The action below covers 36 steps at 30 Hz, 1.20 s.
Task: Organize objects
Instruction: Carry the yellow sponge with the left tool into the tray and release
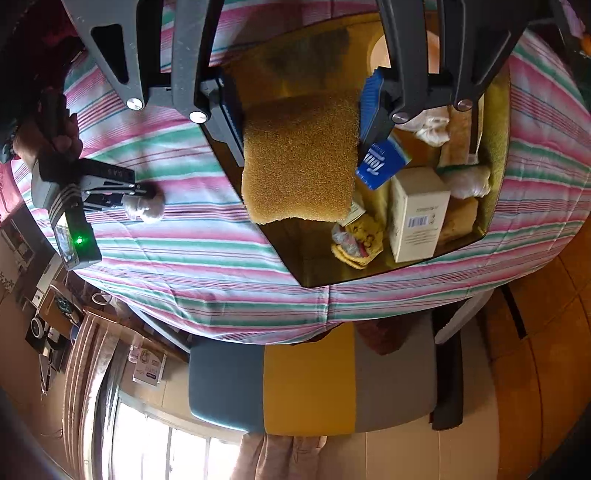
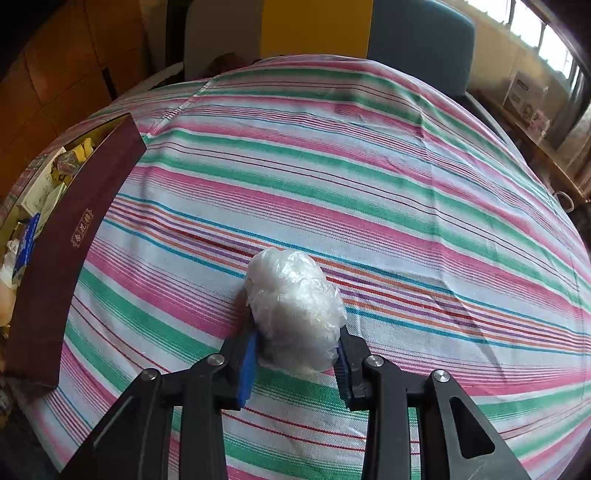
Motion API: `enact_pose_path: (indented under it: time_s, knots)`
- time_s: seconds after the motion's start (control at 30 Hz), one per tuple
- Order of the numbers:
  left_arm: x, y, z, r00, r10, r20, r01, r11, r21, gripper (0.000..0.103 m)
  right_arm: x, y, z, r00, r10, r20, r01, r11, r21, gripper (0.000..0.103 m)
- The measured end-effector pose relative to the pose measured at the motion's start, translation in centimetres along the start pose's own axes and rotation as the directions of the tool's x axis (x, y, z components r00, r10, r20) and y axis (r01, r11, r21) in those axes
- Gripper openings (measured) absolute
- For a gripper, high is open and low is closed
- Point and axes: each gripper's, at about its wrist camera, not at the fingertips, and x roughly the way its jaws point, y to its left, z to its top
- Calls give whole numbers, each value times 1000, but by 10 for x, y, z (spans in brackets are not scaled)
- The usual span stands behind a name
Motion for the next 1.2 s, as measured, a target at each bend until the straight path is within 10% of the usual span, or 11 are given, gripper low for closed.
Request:
enact_pose_path:
  time_s: [0.67,1.2]
  knots:
    - [-41,98,-43,998,46,30,-38,976,-217,53,3,7,-5,998,-35,44,37,997,-63,37]
    - [37,34,-36,978,-108,-179,102,994,-40,54,3,9,-4,998,-42,42,45,997,-68,37]
